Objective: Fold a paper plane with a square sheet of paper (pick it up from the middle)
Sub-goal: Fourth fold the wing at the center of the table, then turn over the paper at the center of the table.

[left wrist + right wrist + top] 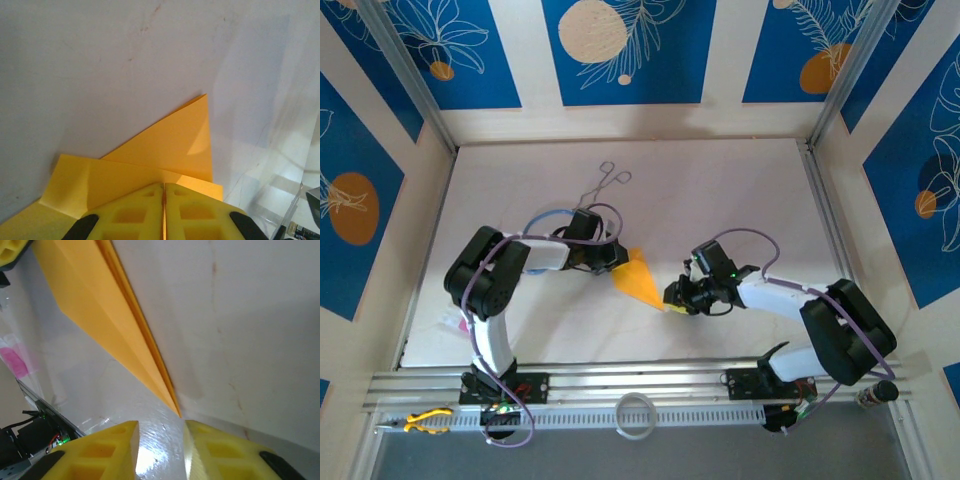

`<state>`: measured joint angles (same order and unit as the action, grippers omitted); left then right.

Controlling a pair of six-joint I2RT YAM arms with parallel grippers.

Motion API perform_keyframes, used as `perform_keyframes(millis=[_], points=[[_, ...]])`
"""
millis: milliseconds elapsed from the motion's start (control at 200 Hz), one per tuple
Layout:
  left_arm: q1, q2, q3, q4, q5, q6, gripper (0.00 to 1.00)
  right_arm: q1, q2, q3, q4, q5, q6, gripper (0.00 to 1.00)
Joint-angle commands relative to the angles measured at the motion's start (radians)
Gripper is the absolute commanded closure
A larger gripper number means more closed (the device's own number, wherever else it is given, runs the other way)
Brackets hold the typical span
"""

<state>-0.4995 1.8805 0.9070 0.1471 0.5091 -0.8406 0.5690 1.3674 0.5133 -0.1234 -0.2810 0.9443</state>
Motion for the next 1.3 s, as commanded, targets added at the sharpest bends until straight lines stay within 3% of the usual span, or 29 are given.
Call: perform_keyframes(millis=[0,220,400,1296], points=[[0.016,0.003,-0.032,-0.049,-0.016,-0.012,0.89,-0.006,-0.028,-0.045,0.03,-0.041,0.06,0.66],[0.018,0.007,-0.028,-0.047,-0.016,-0.021,0.89,-0.007,-0.008,-0.023,0.028,-0.043,0.062,0.66],[0.017,0.004,-0.028,-0.044,-0.014,-0.026,0.89,-0.004,0.014,-0.025,0.075,-0.06,0.081,0.73],[0.021,0.002,-0.034,-0.041,-0.012,-0.032,0.89,0.012,0.128,0.009,0.14,-0.093,0.075,0.73]])
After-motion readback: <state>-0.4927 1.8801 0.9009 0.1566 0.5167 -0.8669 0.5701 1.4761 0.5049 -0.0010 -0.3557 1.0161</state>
